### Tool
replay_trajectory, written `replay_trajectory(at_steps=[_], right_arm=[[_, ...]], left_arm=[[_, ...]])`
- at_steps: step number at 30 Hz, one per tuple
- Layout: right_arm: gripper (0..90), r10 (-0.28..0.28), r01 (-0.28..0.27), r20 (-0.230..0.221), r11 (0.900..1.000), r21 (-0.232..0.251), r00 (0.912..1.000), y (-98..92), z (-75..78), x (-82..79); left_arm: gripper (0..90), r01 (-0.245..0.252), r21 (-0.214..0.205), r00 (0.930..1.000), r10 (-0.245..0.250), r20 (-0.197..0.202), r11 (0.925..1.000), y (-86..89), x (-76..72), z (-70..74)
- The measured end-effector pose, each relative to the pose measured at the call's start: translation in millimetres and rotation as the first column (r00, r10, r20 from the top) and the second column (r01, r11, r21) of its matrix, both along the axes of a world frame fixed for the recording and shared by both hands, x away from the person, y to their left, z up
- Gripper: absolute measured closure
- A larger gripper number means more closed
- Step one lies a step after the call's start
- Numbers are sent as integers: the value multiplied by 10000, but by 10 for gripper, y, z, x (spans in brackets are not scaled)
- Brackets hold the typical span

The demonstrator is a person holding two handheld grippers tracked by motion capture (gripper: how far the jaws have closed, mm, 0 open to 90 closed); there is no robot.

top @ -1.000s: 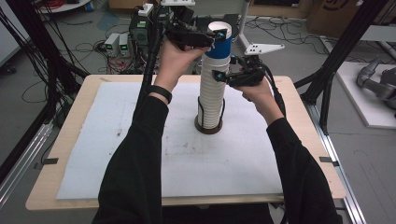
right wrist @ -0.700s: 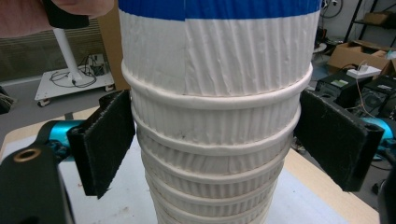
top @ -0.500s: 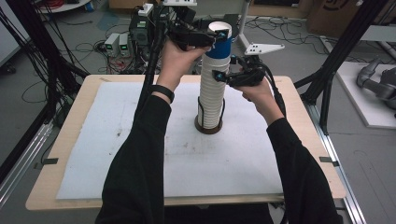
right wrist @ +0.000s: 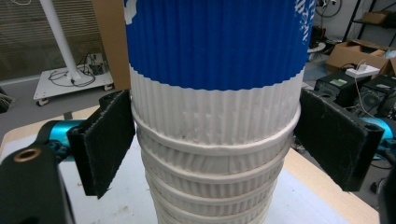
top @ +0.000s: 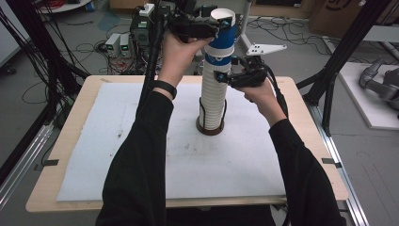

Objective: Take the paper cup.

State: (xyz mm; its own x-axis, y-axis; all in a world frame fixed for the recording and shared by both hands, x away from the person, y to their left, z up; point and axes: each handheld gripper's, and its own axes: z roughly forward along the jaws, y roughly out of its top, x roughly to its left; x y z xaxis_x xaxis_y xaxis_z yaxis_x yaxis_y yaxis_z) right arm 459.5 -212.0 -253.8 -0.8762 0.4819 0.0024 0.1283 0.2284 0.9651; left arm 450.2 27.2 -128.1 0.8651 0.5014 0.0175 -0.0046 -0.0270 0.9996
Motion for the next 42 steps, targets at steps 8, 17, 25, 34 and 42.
replay_trajectory(at_steps=[8,17,25,34,42], right_arm=[[136,-46,46,16,10000,-52,10000,3,3,-8],[136,-55,56,31,9999,-85,10000,3,4,-11],[136,-97,97,-10,9999,-72,10000,5,3,-15],[136,-154,154,-33,9998,-158,9999,5,10,-28],[136,-170,170,-22,9998,-145,9999,9,7,-26]], left_arm=[[306,-244,-263,9985,256,479,9994,81,-64,123],[306,-184,-653,9948,249,992,9977,132,-197,306],[306,-246,-426,9918,297,1240,9988,255,-363,425],[306,-401,231,9897,365,1388,9989,484,-682,344],[306,-19,-30,9961,21,883,10000,721,-904,20]])
